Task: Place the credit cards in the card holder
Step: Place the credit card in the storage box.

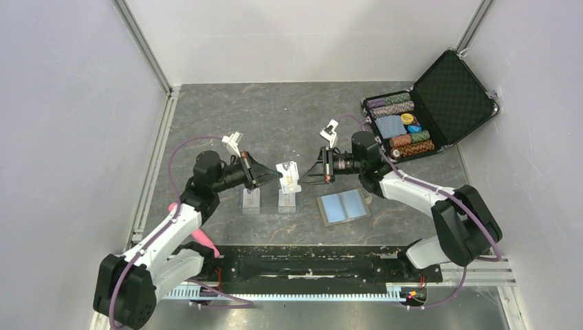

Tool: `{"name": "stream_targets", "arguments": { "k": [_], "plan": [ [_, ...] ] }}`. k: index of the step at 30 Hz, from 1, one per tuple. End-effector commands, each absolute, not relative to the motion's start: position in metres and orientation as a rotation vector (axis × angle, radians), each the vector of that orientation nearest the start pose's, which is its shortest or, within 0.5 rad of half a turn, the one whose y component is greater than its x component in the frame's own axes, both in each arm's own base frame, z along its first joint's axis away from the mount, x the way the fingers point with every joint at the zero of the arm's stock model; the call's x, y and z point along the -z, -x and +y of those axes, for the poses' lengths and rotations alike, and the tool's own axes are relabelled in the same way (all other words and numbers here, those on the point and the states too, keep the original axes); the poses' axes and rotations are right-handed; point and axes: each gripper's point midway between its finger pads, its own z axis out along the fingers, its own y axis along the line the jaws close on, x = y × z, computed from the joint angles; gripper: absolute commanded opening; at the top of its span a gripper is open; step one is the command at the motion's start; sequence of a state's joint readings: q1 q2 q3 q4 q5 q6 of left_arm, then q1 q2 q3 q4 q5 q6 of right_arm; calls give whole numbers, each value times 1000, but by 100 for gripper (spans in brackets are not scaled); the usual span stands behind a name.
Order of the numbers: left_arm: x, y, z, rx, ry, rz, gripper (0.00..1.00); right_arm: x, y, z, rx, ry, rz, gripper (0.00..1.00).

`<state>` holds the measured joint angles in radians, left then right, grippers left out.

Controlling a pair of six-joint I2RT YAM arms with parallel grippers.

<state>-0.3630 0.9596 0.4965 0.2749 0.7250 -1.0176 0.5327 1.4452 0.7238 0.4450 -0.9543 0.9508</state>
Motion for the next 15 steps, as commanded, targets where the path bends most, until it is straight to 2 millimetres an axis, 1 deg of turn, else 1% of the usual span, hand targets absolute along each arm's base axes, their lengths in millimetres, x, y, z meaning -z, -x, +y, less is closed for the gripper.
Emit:
{"name": "stream_targets", "arguments": {
  "k": [1,7,15],
  "plan": [
    [-218,-220,-230,1479,20,2044,2,-211,-225,320,-1767,425,2102,0],
    [-204,-222,-220,1361,52,2117,2,-207,-228,312,-1741,399,2118,0],
    [-198,-225,-210,1279,94,2144,2,-203,-230,307,-1719,397,2132,0]
  ]
}}
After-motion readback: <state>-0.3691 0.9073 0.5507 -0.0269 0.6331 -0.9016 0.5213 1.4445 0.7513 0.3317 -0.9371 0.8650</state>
